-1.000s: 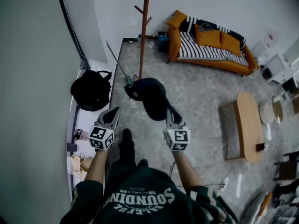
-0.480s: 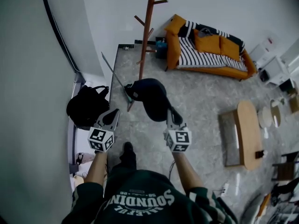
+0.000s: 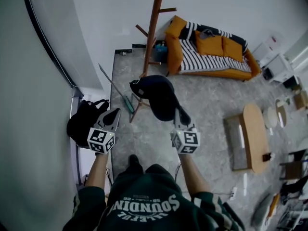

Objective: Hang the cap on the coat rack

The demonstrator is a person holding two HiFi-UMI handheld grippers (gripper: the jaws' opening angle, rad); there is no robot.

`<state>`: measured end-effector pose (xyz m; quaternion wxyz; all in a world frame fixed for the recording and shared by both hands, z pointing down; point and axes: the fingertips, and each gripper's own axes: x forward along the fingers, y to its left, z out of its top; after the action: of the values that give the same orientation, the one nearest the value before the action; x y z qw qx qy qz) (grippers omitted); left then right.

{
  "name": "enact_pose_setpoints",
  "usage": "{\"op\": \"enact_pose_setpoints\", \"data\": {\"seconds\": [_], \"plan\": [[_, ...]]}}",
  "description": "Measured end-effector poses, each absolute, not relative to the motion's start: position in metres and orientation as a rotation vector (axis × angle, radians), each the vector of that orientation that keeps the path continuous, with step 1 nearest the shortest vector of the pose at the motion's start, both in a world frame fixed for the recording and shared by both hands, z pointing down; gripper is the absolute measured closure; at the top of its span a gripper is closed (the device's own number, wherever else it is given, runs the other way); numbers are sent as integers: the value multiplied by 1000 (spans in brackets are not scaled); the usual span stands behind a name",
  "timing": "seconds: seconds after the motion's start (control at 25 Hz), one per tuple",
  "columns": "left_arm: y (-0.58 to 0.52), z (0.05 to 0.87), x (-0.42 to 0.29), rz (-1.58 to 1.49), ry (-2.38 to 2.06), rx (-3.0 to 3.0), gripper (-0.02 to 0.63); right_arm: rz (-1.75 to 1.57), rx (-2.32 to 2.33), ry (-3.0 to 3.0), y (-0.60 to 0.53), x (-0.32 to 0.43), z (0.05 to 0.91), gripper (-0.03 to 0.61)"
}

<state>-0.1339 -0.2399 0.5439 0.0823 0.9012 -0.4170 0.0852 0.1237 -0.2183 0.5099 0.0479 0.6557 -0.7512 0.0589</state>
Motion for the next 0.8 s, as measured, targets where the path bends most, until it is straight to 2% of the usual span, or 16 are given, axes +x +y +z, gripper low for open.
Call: {"op": "enact_pose_setpoints", "data": {"seconds": [0.44, 0.8], "plan": [[-273, 533, -110, 251, -1233, 2699, 614, 210, 1995, -2277, -244, 148, 512, 563], [-287, 528, -92, 255, -1218, 2716, 615, 148, 2053, -2292, -270, 174, 479, 561]]}}
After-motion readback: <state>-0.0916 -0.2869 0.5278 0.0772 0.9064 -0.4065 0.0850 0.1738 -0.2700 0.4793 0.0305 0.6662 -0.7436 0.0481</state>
